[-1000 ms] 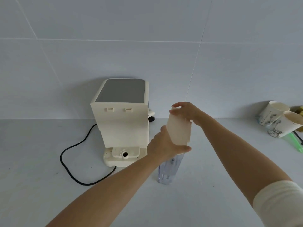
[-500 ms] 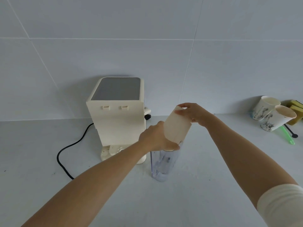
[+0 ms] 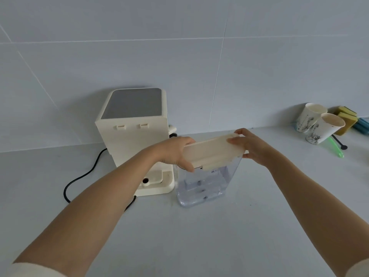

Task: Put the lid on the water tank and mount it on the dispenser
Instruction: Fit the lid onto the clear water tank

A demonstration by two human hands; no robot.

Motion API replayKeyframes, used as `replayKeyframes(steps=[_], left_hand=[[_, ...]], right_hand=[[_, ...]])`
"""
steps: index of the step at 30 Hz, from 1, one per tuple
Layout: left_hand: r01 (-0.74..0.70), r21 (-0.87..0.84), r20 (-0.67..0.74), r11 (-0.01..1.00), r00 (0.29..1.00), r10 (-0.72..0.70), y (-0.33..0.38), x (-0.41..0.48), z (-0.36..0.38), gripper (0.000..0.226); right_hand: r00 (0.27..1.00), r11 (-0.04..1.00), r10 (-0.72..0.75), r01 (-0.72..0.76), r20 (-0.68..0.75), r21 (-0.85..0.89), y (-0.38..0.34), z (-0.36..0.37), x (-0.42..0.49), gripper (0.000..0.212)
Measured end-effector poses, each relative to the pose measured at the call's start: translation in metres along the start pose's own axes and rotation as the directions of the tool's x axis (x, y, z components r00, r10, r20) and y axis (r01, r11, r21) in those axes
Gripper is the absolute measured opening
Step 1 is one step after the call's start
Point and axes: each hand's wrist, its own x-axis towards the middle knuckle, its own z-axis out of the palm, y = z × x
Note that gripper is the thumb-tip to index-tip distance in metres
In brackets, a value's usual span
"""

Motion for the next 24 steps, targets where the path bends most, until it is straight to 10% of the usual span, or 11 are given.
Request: replayKeyframes(steps=[15,24], left_hand=[[-0.014,-0.188,-0.104,0.982,0.995,-0.006,-0.041,0.005,-0.007,0.081],[0.042,-0.513,-0.041,0.857,0.996,-0.074,-0.068,0.000,0.049,0.105]], right_hand=[[0.981,0.999,-0.054,0.053,-0.189,-0.008,0.024,0.025,-0.036,0.033],[0.958,0.974,-0.223,0.210,0.180,0.086,0.061,0.016,-0.045,0.091]])
